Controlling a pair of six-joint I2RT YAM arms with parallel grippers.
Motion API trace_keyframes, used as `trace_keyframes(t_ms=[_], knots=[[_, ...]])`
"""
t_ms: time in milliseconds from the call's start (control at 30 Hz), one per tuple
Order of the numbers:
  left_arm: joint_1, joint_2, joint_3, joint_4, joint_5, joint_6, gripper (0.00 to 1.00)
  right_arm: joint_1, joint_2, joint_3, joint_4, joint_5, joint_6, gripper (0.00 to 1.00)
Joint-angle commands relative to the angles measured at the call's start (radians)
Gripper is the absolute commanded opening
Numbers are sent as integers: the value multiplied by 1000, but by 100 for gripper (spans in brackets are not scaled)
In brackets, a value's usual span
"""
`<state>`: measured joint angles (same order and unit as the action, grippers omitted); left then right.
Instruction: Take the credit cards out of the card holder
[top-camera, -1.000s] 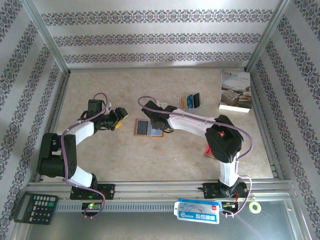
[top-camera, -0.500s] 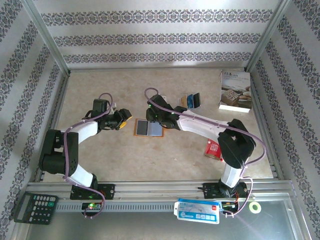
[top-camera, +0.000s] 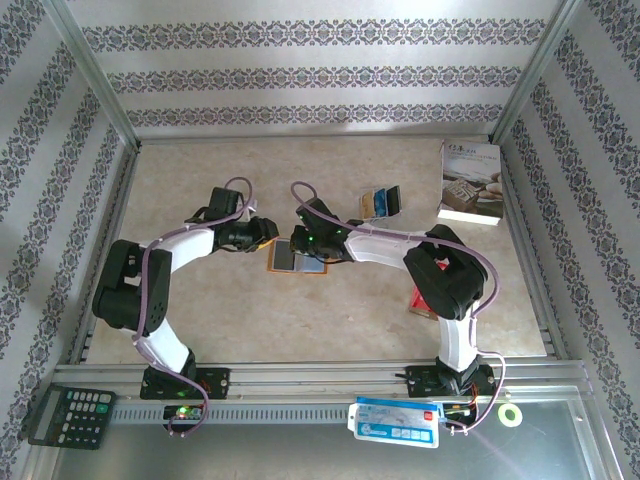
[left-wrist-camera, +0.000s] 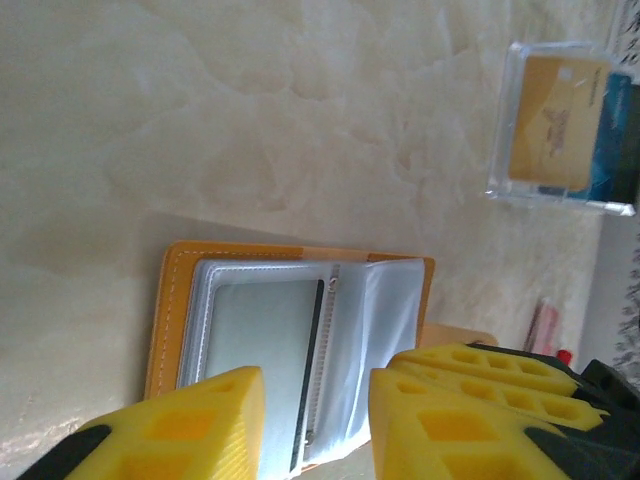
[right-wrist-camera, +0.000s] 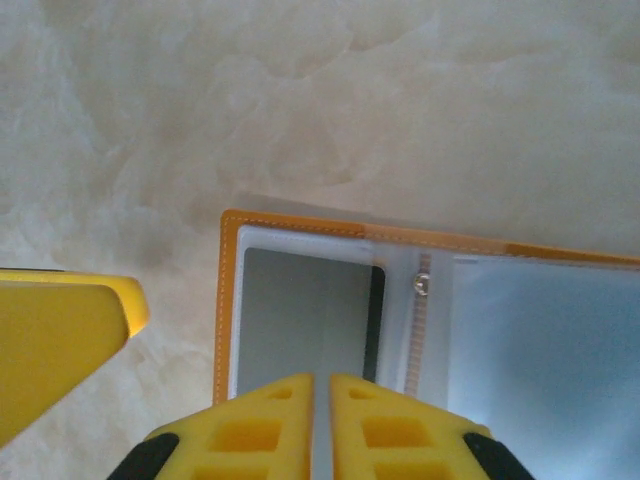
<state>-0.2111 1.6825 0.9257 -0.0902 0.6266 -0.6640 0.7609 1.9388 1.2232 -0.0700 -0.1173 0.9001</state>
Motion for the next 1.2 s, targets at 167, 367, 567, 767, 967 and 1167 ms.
trace_keyframes(t_ms=[167,367,567,767,967,1167], knots=[[-29,55,71,-173,-65,138,23,-27,33,-50,60,-70,52,10],[-43,90,91,-188,-70,141,19,-32,45,-56,62,-84,59,10],[-45,107,90,-198,-106,141,18,-32,52,-54,61,-92,53,10],[-46,123,88,-212,-141,138,12,-33,57,-50,66,-100,52,11],[-46,145,90,-220,-156,136,9,-33,65,-46,60,-106,58,14],[-46,148,92,-228,-166,143,8,-36,77,-41,67,-125,59,13]])
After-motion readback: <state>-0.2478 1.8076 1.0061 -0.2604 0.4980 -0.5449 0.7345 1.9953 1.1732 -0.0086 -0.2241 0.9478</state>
